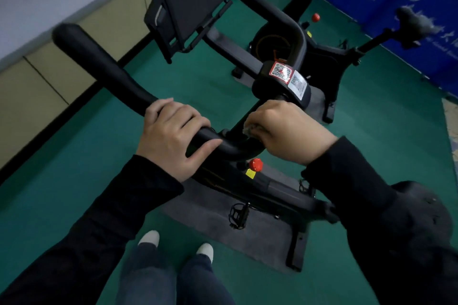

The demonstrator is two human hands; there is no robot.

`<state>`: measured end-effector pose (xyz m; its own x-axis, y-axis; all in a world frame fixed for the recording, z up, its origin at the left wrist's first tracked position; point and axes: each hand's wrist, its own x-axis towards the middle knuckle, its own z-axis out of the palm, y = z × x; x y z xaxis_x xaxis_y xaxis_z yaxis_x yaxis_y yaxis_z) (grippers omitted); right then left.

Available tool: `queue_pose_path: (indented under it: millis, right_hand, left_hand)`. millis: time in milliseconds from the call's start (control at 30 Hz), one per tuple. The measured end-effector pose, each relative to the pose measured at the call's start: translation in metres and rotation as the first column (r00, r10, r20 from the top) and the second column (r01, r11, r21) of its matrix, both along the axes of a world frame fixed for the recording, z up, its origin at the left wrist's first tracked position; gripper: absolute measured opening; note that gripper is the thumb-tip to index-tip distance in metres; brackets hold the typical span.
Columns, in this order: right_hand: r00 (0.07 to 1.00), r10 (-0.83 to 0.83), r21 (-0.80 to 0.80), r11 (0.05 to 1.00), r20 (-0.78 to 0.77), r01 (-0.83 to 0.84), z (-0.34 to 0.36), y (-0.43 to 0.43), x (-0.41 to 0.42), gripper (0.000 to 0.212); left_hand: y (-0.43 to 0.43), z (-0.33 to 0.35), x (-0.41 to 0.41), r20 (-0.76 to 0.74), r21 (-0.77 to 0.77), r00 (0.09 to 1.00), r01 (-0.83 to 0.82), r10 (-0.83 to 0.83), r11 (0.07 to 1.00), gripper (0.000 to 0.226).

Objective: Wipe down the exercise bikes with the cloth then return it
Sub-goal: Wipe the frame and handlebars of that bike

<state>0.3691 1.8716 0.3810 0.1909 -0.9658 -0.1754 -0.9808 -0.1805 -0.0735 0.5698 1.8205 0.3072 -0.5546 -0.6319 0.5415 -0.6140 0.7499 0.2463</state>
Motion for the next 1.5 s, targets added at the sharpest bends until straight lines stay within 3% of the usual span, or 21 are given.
queue_pose_path:
  millis: [67,133,333,567,733,833,967,1067,1167,1333,1500]
  right_hand:
    - [0.995,0.031,0.141,0.99,-0.099,-0.017,0.008,-0.015,0.011,0.025]
    - [0.996,0.024,0.235,0.972,-0.088,-0.003,0.012,-0.028,0.024,0.024]
    - [0.957,-0.183,0.393,0.916,0.223,0.084,0.015,-0.041,0.033,0.018]
    - [0.989,0.085,0.263,0.958,0.121,-0.115,0.015,-0.021,0.008,0.02]
    - [0.957,0.177,0.106,0.973,0.228,-0.205,0.004,-0.009,-0.002,0.02]
    - [0.951,0.223,0.035,0.971,0.215,-0.236,-0.001,-0.008,-0.013,0.018]
    - [0.963,0.149,-0.075,0.988,0.224,-0.135,-0.006,-0.008,-0.023,0.018]
    - [0.938,0.173,-0.076,0.985,0.3,-0.157,-0.011,0.001,-0.017,0.022]
    - [0.934,0.151,-0.088,0.988,0.323,-0.129,-0.011,0.0,-0.022,0.022]
    - [0.926,-0.015,-0.258,0.959,0.378,0.12,-0.025,0.004,-0.025,0.022]
    - [0.867,0.05,-0.37,0.915,0.496,0.159,-0.047,0.029,-0.016,0.021]
  left_hand:
    - [0.001,0.0,0.0,-0.027,-0.004,1.0,-0.001,0.001,1.0,0.042]
    - [0.002,0.001,-0.001,-0.046,-0.012,0.999,-0.003,0.003,1.0,0.039]
    - [0.003,0.003,0.001,-0.078,0.0,0.997,-0.008,0.008,1.0,0.039]
    - [0.003,0.0,0.002,-0.101,-0.02,0.995,-0.021,0.019,1.0,0.04]
    - [0.004,-0.001,0.002,-0.097,-0.023,0.995,-0.035,0.032,0.999,0.04]
    - [0.004,0.0,0.002,-0.081,-0.016,0.996,-0.03,0.029,0.999,0.04]
    - [0.007,0.002,-0.001,-0.068,-0.01,0.995,-0.073,0.072,0.997,0.045]
    - [0.016,0.004,-0.014,-0.048,-0.002,0.991,-0.125,0.125,0.992,0.056]
    - [0.026,0.002,-0.032,-0.029,-0.02,0.995,-0.096,0.096,0.995,0.047]
    - [0.031,-0.006,-0.041,-0.03,-0.032,0.995,-0.1,0.099,0.994,0.038]
    - [0.031,-0.006,-0.041,-0.053,-0.041,0.994,-0.101,0.098,0.994,0.038]
